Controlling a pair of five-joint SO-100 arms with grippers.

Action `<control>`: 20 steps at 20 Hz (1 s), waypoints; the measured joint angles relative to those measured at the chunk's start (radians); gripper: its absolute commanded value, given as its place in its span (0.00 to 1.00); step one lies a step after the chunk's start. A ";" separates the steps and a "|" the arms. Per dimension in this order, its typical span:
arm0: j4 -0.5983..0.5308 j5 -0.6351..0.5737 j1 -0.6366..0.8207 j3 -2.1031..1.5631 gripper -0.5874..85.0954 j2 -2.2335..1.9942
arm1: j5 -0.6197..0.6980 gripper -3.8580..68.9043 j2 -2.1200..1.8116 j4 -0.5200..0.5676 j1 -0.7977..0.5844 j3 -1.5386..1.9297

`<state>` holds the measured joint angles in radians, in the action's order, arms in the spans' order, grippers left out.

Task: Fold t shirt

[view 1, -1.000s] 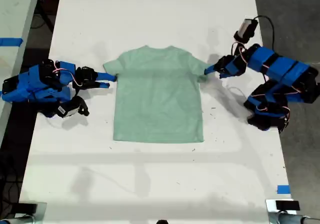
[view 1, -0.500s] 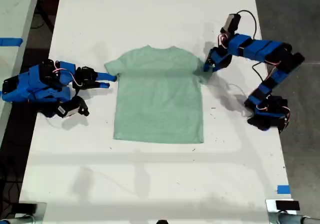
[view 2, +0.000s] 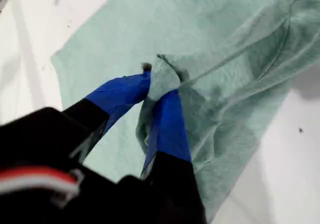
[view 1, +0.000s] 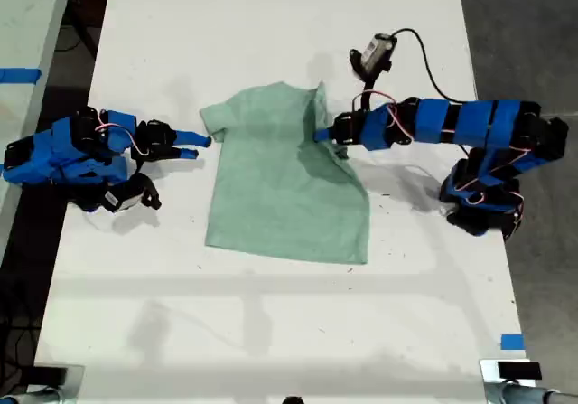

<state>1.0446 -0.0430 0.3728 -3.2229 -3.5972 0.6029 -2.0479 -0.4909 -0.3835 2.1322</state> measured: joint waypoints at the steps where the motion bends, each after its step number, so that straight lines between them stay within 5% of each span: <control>1: 0.000 0.000 0.000 0.000 0.25 0.000 | -0.014 0.40 0.000 0.074 0.017 0.032; 2: 0.000 0.000 0.000 0.000 0.25 0.000 | -0.023 0.39 0.000 0.103 0.017 0.051; 4: 0.000 0.000 0.000 0.000 0.25 0.000 | -0.058 0.08 -0.060 0.074 -0.017 0.104; 8: 0.000 0.000 0.000 0.000 0.25 0.000 | -0.092 0.08 -0.405 -0.232 -0.130 0.314; 13: 0.000 0.000 0.000 0.000 0.25 0.000 | -0.221 0.08 -1.141 -0.451 -0.028 0.841; 15: 0.000 0.000 0.000 0.000 0.25 0.000 | -0.288 0.08 -1.382 -0.637 -0.011 0.905; 20: 0.000 0.000 0.000 0.000 0.25 0.000 | -0.310 0.08 -1.445 -0.658 0.012 0.920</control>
<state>1.0446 -0.0430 0.3728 -3.2229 -3.5972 0.2930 -3.4929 -1.1490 -0.3712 3.0526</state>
